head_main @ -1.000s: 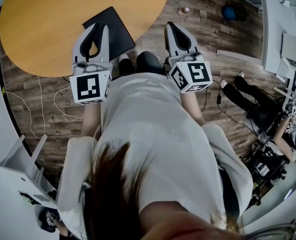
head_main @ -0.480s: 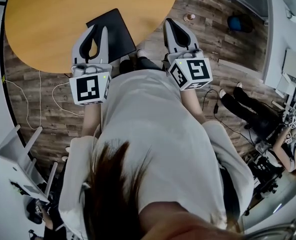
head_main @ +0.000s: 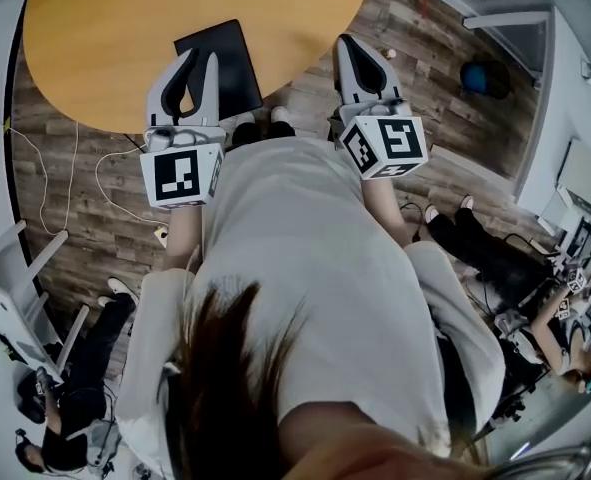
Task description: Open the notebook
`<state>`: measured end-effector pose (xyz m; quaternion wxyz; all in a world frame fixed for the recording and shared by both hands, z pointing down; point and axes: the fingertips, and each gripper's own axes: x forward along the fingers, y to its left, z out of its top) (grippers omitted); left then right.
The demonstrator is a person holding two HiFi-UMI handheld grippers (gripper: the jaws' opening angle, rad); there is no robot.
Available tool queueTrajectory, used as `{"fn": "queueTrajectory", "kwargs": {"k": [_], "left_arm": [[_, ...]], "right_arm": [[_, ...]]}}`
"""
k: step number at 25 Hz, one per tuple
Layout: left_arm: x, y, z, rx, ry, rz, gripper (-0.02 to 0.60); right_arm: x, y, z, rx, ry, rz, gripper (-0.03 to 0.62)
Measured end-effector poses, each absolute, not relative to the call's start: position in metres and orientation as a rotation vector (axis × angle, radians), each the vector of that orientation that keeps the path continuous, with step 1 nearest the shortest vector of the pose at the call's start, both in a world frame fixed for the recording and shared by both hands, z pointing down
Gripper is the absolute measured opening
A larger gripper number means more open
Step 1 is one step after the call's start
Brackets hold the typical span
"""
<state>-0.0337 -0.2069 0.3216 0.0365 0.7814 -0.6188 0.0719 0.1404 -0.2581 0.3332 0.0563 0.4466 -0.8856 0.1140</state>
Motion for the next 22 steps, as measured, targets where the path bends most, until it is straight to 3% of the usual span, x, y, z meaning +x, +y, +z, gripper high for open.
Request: {"fn": "queueTrajectory", "kwargs": {"k": [22], "left_arm": [[-0.011, -0.170, 0.334, 2.213, -2.119, 0.258, 0.071]], "right_arm": [[0.158, -0.244, 0.338, 1.111, -2.812, 0.324, 0.003]]}}
